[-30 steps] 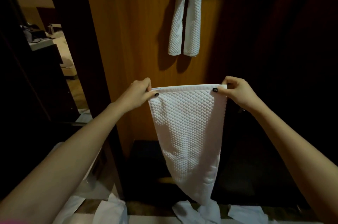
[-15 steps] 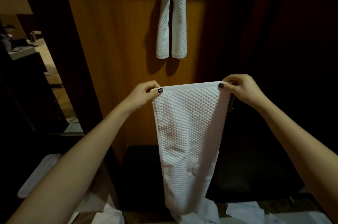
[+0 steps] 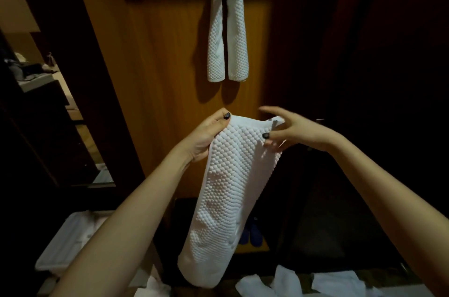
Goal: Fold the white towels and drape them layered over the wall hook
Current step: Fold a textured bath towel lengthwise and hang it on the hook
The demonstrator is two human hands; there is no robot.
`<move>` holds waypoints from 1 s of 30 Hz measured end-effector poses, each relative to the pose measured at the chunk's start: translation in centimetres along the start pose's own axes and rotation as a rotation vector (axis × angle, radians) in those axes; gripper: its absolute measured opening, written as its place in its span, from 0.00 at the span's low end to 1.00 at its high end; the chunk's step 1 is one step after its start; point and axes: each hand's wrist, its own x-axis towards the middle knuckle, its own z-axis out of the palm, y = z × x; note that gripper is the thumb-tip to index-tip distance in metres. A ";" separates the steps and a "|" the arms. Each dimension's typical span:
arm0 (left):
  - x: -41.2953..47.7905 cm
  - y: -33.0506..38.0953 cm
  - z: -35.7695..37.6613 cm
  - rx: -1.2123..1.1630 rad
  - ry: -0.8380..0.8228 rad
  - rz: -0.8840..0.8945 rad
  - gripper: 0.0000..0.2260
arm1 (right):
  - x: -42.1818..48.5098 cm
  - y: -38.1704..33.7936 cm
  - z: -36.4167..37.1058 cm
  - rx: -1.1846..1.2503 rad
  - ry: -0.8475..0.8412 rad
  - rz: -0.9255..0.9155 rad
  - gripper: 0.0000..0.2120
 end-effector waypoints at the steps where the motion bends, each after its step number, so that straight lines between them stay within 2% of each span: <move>1: 0.0 0.1 0.0 0.025 -0.008 -0.004 0.08 | 0.2 -0.2 0.6 0.001 -0.088 0.024 0.25; 2: -0.1 0.3 -0.1 0.048 -0.012 -0.007 0.08 | 0.4 -0.4 1.1 -0.023 -0.118 0.034 0.22; 7: -1.0 1.1 -1.1 0.094 0.010 -0.013 0.08 | 1.5 -0.5 3.6 -0.084 -0.054 -0.068 0.11; 10: -1.8 1.6 -1.5 0.227 0.036 -0.007 0.08 | 2.5 -1.0 4.3 -0.479 0.040 -0.112 0.16; 12: -2.5 1.8 -1.9 0.349 0.077 0.016 0.08 | 3.1 -1.2 4.7 -0.586 0.064 -0.123 0.19; 20: -4.7 1.9 -3.5 0.622 0.183 0.076 0.11 | 4.4 -0.2 6.5 -0.123 -0.030 -0.217 0.18; 25: -4.7 0.6 -4.9 0.683 0.185 0.106 0.08 | 4.0 -0.4 6.7 -0.029 -0.092 -0.301 0.09; 28: -4.3 0.5 -4.8 0.693 0.176 0.079 0.08 | 4.3 -1.0 5.9 -0.040 -0.060 -0.346 0.13; 30: -4.0 0.5 -4.4 0.660 0.167 0.120 0.13 | 4.4 -1.4 5.2 -0.045 -0.035 -0.371 0.15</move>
